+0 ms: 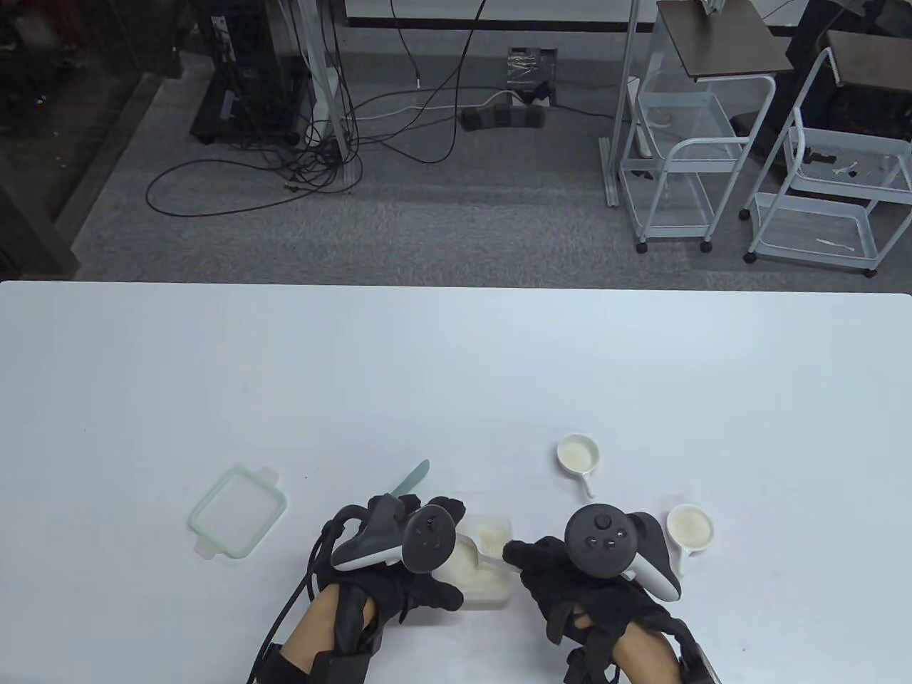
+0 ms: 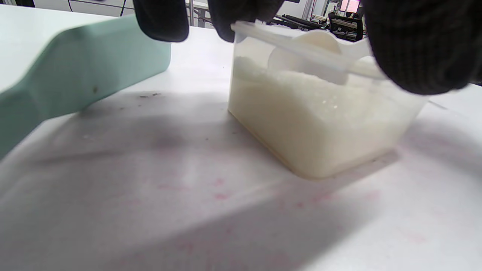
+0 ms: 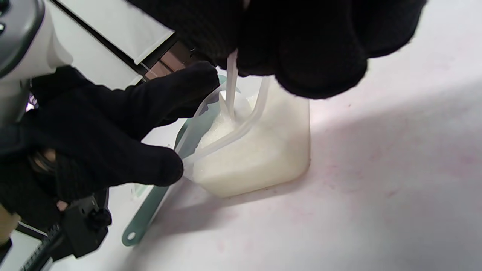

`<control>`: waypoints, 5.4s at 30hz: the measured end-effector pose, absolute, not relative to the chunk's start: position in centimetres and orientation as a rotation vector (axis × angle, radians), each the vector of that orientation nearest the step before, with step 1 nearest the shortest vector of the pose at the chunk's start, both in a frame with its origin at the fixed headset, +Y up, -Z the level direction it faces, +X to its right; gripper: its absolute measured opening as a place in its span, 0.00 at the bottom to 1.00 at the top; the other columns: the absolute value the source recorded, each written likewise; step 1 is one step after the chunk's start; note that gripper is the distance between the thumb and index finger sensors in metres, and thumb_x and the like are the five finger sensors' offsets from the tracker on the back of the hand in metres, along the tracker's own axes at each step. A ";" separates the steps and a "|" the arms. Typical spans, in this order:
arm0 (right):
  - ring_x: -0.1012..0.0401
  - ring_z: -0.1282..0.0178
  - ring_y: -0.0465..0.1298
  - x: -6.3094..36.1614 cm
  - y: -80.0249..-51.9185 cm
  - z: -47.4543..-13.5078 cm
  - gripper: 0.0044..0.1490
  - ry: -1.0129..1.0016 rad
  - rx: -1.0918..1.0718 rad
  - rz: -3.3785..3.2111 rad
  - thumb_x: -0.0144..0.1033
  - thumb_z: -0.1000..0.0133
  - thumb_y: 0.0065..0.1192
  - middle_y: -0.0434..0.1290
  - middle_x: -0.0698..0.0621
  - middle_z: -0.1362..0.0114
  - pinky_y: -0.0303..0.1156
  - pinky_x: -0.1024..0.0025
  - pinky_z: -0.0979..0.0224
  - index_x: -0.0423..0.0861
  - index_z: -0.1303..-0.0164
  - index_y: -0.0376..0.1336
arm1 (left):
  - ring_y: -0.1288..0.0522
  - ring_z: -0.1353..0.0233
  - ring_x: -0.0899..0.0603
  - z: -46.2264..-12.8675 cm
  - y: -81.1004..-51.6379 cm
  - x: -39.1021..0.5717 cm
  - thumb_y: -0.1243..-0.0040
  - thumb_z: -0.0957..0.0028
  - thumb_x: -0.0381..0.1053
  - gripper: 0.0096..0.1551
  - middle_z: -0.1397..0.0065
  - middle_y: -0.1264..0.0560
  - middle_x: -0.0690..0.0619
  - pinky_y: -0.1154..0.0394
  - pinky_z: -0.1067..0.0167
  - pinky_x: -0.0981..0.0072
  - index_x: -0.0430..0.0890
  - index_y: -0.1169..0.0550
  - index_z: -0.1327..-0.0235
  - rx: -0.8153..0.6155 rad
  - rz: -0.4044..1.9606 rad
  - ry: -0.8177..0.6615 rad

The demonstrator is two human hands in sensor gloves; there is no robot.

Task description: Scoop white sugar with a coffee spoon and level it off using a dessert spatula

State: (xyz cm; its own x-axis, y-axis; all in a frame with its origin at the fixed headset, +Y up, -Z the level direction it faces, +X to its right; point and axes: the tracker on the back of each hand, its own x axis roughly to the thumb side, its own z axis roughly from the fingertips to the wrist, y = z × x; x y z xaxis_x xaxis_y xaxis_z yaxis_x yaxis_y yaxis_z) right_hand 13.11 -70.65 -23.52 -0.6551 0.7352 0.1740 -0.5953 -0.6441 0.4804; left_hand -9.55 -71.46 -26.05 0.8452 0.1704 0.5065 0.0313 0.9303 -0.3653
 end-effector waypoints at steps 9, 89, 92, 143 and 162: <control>0.50 0.60 0.81 14.8 -71.4 -24.1 0.28 0.537 0.321 2.120 0.25 0.46 0.57 0.77 0.38 0.53 0.73 0.39 0.39 0.32 0.36 0.66 | 0.39 0.17 0.27 -26.0 -71.4 -9.5 0.35 0.68 0.77 0.70 0.11 0.43 0.47 0.44 0.29 0.22 0.49 0.48 0.16 -0.371 0.066 -0.563; 0.50 0.58 0.80 16.9 -70.4 -24.2 0.29 0.534 0.269 1.904 0.24 0.46 0.55 0.76 0.36 0.52 0.72 0.39 0.39 0.30 0.35 0.64 | 0.07 0.59 0.51 -23.3 -68.0 -7.7 0.27 0.53 0.62 0.32 0.51 0.09 0.54 0.18 0.41 0.55 0.46 0.15 0.41 -0.587 0.157 -0.301; 0.49 0.58 0.80 17.0 -70.4 -24.2 0.29 0.541 0.269 1.891 0.24 0.46 0.55 0.76 0.36 0.52 0.72 0.39 0.39 0.30 0.35 0.64 | 0.07 0.59 0.51 -23.3 -68.0 -7.8 0.27 0.53 0.62 0.32 0.51 0.09 0.54 0.18 0.41 0.55 0.46 0.15 0.41 -0.593 0.148 -0.298; 0.48 0.59 0.80 19.3 -69.4 -23.9 0.29 0.601 0.257 1.780 0.23 0.45 0.56 0.76 0.35 0.52 0.71 0.37 0.40 0.29 0.35 0.65 | 0.09 0.47 0.47 -24.8 -66.9 -10.4 0.27 0.54 0.58 0.30 0.41 0.11 0.55 0.24 0.34 0.44 0.52 0.16 0.38 -0.364 -0.032 -0.160; 0.48 0.59 0.80 19.1 -69.4 -23.9 0.28 0.607 0.268 1.771 0.23 0.45 0.56 0.76 0.35 0.52 0.71 0.38 0.40 0.29 0.35 0.65 | 0.08 0.53 0.49 -24.5 -67.0 -9.8 0.28 0.54 0.60 0.31 0.47 0.10 0.54 0.22 0.36 0.47 0.50 0.14 0.37 -0.330 -0.063 -0.154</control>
State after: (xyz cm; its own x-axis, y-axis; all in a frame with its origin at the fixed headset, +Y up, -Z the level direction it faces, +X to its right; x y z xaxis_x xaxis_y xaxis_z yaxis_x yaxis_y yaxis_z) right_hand 19.12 -69.44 -23.90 -0.2883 0.9487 -0.1298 -0.8290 -0.1795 0.5296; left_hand -9.79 -67.00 -24.51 0.9863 -0.0368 0.1605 0.0870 0.9441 -0.3181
